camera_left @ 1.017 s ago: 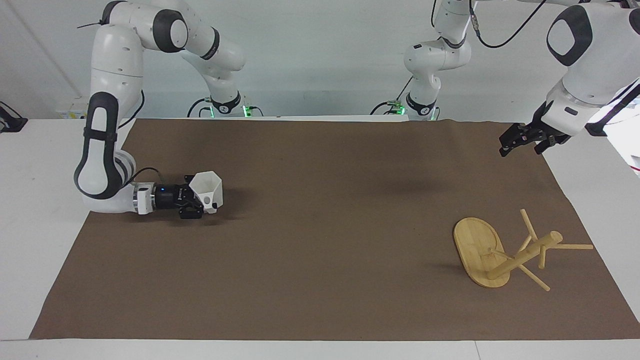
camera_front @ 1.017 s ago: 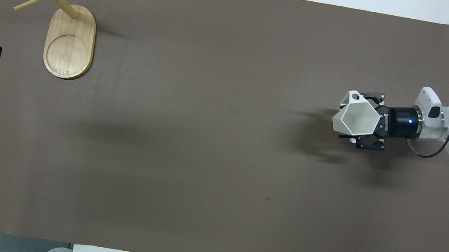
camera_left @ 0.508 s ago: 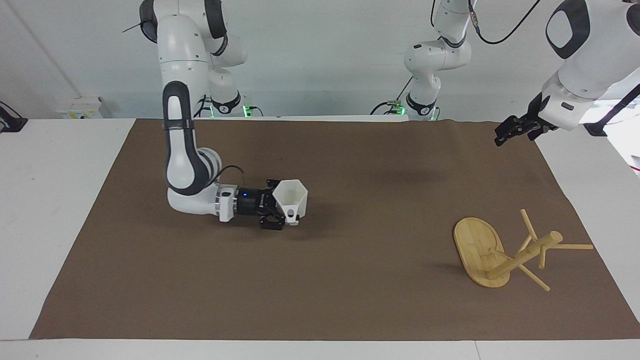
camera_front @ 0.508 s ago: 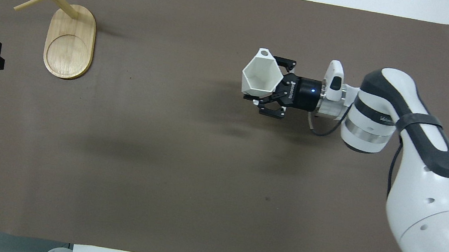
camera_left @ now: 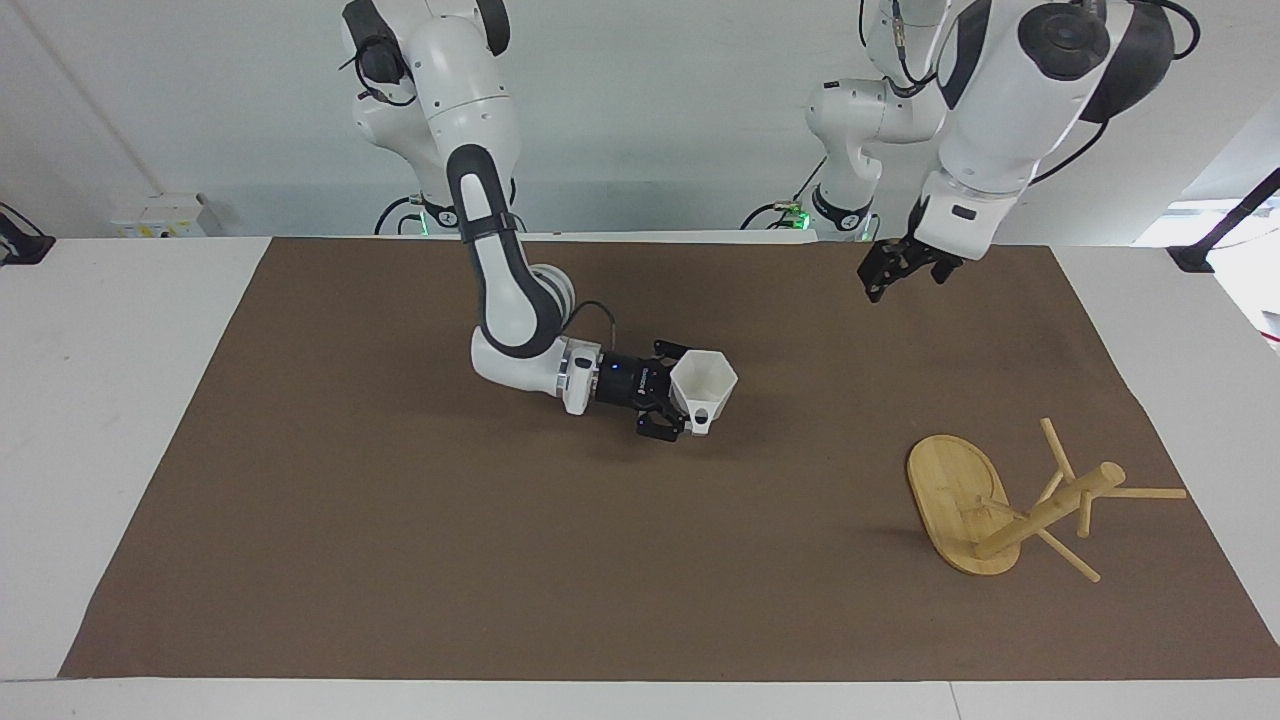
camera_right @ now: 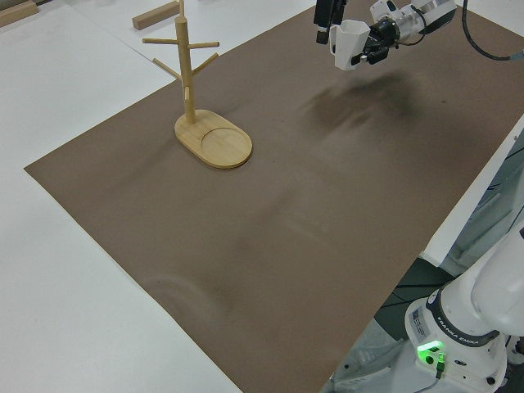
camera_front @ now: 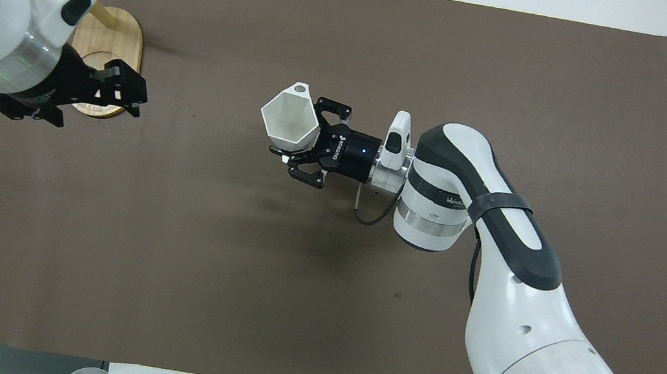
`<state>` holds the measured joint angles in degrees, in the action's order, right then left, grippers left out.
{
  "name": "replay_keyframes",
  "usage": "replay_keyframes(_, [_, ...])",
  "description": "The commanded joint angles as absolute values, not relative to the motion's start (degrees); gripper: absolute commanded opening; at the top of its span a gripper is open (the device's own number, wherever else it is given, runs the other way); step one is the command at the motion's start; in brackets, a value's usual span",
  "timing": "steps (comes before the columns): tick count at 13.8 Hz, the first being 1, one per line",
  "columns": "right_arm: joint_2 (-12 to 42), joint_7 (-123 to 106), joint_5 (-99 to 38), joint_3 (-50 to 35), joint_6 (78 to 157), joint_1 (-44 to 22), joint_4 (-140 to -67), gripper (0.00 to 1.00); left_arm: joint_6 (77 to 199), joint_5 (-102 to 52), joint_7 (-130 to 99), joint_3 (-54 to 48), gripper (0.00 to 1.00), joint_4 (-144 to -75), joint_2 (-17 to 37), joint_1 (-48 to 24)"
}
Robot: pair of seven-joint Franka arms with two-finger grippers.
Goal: Hang cup on rack
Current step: 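Carry the cup toward the rack while the left gripper reaches the cup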
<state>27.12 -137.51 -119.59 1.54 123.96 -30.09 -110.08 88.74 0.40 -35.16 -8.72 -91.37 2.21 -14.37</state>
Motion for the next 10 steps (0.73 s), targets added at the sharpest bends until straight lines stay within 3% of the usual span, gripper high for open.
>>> replay_keyframes(1, [25.66, -139.30, -125.04, 1.84, 126.56, -33.21, -110.65, 0.21, 92.71, 1.05, -39.89, -8.09, 1.00, -93.07, 3.07, -17.13])
replay_keyframes(10, [25.66, -144.67, -131.04, 1.85, 128.23, -35.42, -110.83, 0.23, 106.86, 1.05, -46.49, -8.17, 1.00, -100.54, 5.71, -23.38])
